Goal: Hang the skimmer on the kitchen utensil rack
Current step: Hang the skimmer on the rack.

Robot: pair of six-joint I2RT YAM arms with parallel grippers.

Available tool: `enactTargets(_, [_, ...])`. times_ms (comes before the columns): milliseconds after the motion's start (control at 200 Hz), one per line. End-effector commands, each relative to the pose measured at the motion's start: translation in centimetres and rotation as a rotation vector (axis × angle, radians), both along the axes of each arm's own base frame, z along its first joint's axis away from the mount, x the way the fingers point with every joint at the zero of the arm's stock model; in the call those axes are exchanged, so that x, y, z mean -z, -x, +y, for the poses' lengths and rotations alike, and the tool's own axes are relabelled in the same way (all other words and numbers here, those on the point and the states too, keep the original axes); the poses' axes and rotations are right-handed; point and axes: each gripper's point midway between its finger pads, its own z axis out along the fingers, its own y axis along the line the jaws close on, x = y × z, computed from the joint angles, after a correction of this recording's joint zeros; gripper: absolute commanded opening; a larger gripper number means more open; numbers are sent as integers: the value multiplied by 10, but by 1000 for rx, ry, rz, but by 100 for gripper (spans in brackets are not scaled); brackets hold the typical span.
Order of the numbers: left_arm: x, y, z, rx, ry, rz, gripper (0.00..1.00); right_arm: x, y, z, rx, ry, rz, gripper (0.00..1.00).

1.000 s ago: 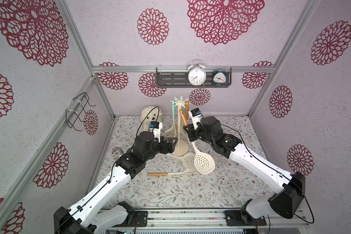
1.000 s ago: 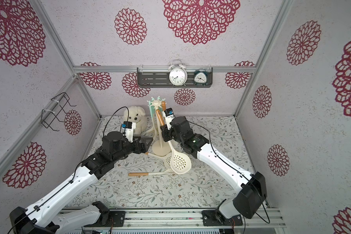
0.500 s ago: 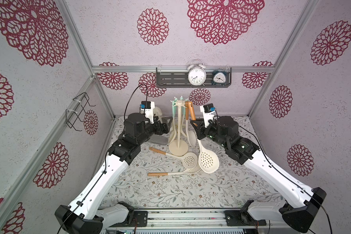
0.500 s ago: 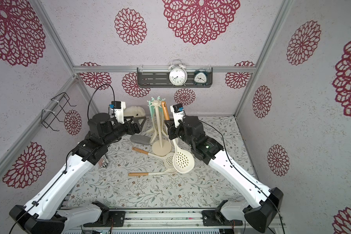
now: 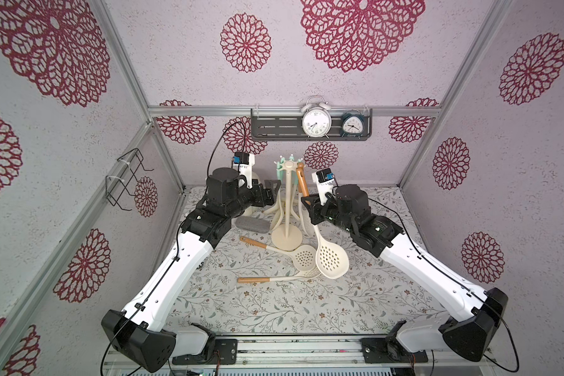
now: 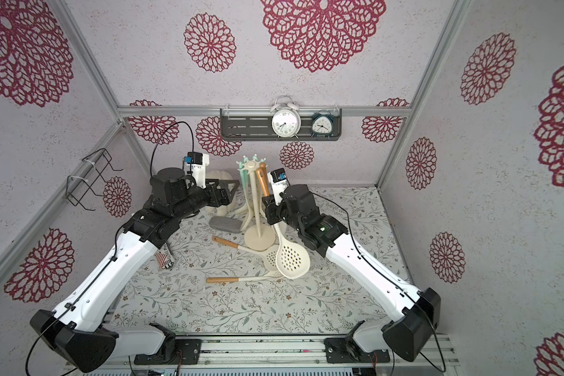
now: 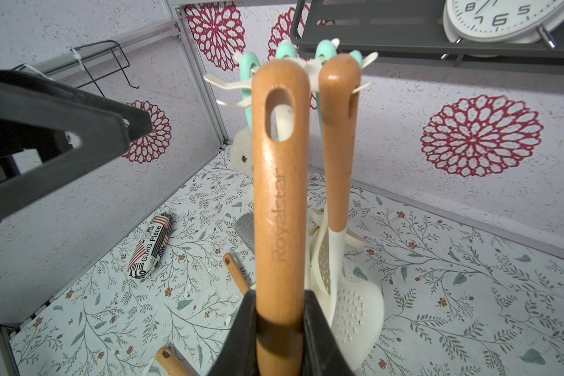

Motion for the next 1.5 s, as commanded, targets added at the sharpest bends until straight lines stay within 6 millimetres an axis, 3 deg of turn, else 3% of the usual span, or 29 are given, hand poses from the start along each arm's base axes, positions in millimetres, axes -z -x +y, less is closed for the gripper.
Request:
enactTargets(0, [-6, -2, 2, 2, -3, -18, 88, -35, 1, -7, 14, -79, -69, 0])
enactTargets(120, [-6, -5, 5, -15, -5, -11, 88, -40, 1, -9, 20, -84, -74, 0])
enactTargets(440, [-18, -18, 10, -38, -8, 4, 88, -19, -8, 3, -14, -53, -5, 0])
enactTargets(806, [-11, -19, -1, 21, -7, 30, 88, 1, -17, 17, -78, -40, 28, 0])
enactTargets(1096, [0, -18, -6, 39, 12, 56, 88, 16, -21, 29, -148, -68, -49, 0])
enactTargets(1416, [4, -13, -9, 58, 51, 46, 100, 21, -35, 38, -148, -98, -77, 0])
enactTargets(1496, [6, -13, -11, 68, 41, 40, 97, 20, -37, 38, -142, -107, -81, 0])
